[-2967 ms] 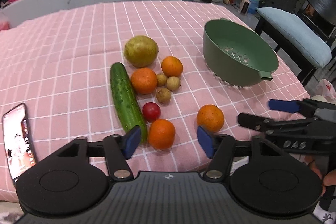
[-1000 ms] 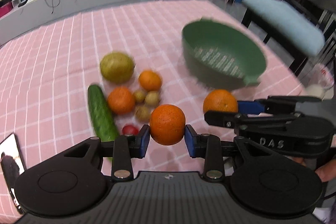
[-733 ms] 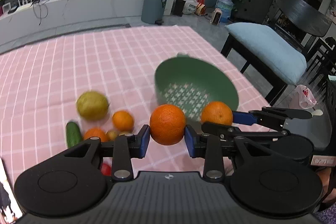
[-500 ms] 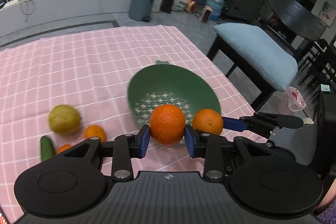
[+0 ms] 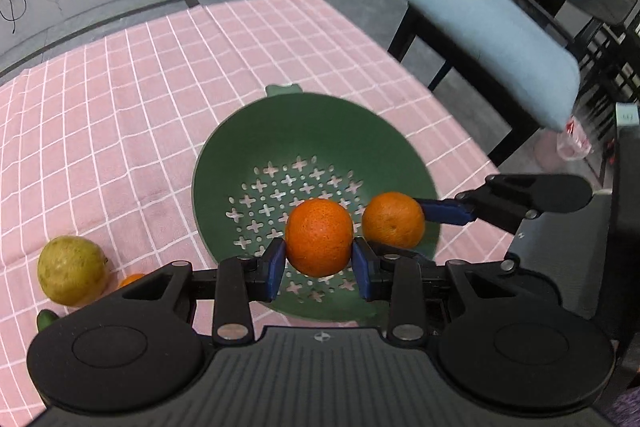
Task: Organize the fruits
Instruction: 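Carry both oranges over the green colander and release them inside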
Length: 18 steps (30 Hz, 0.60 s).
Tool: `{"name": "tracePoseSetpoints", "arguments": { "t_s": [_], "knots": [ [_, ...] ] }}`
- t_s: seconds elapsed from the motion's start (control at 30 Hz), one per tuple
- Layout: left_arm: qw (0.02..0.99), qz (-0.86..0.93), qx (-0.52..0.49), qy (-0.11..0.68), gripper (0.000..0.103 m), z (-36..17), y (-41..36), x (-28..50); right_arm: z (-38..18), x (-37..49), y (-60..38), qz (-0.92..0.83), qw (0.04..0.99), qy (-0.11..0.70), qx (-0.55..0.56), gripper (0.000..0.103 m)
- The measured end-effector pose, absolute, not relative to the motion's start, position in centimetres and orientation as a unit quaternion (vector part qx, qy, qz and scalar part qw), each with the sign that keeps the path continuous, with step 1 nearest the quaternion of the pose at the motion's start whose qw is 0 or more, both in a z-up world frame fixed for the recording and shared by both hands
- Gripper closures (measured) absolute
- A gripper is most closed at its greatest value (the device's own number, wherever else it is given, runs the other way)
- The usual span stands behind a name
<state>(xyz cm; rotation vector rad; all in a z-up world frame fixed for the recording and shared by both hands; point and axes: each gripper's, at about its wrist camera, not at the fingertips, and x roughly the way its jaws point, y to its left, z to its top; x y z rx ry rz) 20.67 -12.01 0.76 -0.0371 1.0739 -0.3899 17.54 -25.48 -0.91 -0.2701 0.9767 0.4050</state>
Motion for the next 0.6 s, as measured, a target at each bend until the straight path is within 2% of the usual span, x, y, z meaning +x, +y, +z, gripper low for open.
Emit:
{"name": "tracePoseSetpoints", "arguments": {
  "t_s": [0.3, 0.6],
  "knots": [
    [0.819, -0.182, 0.018, 0.544, 0.063, -1.3, -13.0, 22.6, -3.0, 19.8, -24.2, 0.212, 0.818, 0.513, -0.155, 0.061],
    [0.805, -0.175, 0.025, 0.566, 0.063, -3.0, -13.4, 23.4, -3.6, 20.2, -24.2, 0.216, 0.806, 0.528, -0.157, 0.061]
  ]
}}
